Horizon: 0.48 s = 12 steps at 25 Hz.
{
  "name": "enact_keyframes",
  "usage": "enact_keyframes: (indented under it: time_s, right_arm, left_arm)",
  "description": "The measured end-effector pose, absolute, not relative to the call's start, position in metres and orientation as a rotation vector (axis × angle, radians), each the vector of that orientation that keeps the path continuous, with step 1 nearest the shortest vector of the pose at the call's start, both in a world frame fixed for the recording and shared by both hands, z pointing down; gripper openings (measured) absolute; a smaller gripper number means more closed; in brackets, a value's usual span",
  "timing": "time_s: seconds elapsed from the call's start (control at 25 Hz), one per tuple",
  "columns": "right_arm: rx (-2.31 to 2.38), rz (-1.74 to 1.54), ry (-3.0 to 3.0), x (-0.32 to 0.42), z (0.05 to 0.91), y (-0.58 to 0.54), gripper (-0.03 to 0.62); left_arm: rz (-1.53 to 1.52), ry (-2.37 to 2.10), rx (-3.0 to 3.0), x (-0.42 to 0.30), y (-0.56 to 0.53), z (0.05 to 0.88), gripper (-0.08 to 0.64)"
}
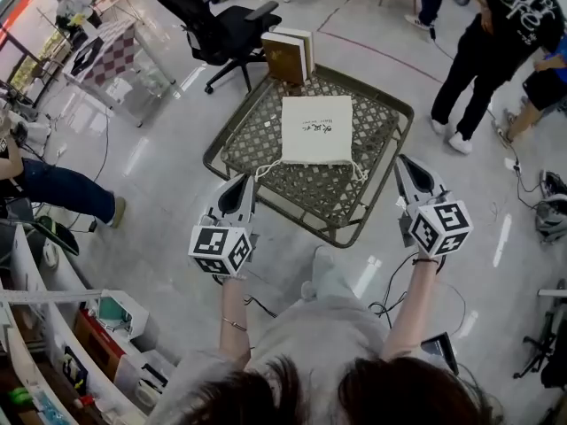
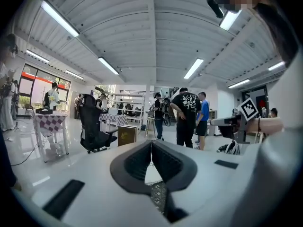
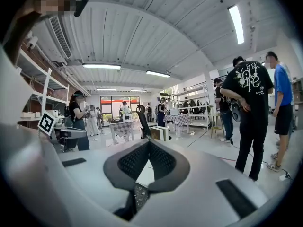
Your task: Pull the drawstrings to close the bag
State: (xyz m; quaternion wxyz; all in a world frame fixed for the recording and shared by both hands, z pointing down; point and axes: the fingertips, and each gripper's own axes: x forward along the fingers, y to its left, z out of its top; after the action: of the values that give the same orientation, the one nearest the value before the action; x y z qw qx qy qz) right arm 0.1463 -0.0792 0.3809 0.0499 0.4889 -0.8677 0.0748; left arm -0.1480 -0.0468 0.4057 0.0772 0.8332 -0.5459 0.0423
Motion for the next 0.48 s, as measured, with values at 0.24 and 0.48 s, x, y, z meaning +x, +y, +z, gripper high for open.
enact_keyframes:
  time_s: [0.24, 0.48]
  right_arm:
    - [1.422, 0.222, -2.603, 0.139, 0.388, -0.121, 0.021]
    - [1.395, 0.292, -2.594, 0.143, 0.404, -0.16, 0.021]
  left_arm:
    - [0.142, -1.612, 2.478, -0.144, -0.087, 0.415, 0.025]
    - [0.178, -1.612, 2.451, -0.141, -0.12, 0.426, 0.025]
